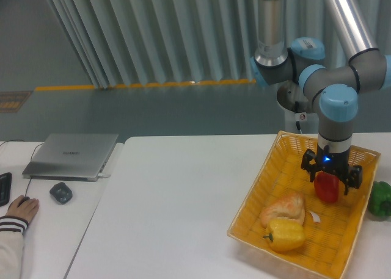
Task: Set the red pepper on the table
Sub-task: 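Lower the gripper onto the red pepper and close on it, then lift the red pepper out of the basket and carry it away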
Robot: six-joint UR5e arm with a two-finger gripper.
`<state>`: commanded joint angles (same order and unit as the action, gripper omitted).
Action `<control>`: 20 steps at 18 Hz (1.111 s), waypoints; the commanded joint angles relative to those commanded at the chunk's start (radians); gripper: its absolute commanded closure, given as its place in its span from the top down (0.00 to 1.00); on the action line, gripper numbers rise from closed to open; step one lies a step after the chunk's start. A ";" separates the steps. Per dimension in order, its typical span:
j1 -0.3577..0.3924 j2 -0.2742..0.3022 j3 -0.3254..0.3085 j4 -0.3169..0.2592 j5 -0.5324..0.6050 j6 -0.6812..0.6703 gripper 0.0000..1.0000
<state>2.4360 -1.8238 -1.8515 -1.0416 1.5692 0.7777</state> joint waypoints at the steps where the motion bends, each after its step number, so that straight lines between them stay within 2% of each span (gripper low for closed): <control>1: -0.002 -0.003 0.000 0.002 0.014 0.003 1.00; 4: -0.011 -0.012 -0.002 0.015 0.020 0.005 0.99; 6: -0.017 -0.015 0.000 0.020 0.020 0.005 0.89; 8: -0.017 -0.015 0.002 0.020 0.019 0.005 0.72; 10: -0.018 -0.012 0.003 0.020 0.017 0.005 0.62; 13: -0.022 0.003 0.014 0.018 0.012 0.023 0.60; 16: -0.043 0.055 0.023 0.000 0.008 0.025 0.60; 20: -0.055 0.127 0.043 -0.075 0.008 0.025 0.60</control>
<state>2.3807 -1.6968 -1.8087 -1.1165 1.5769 0.8023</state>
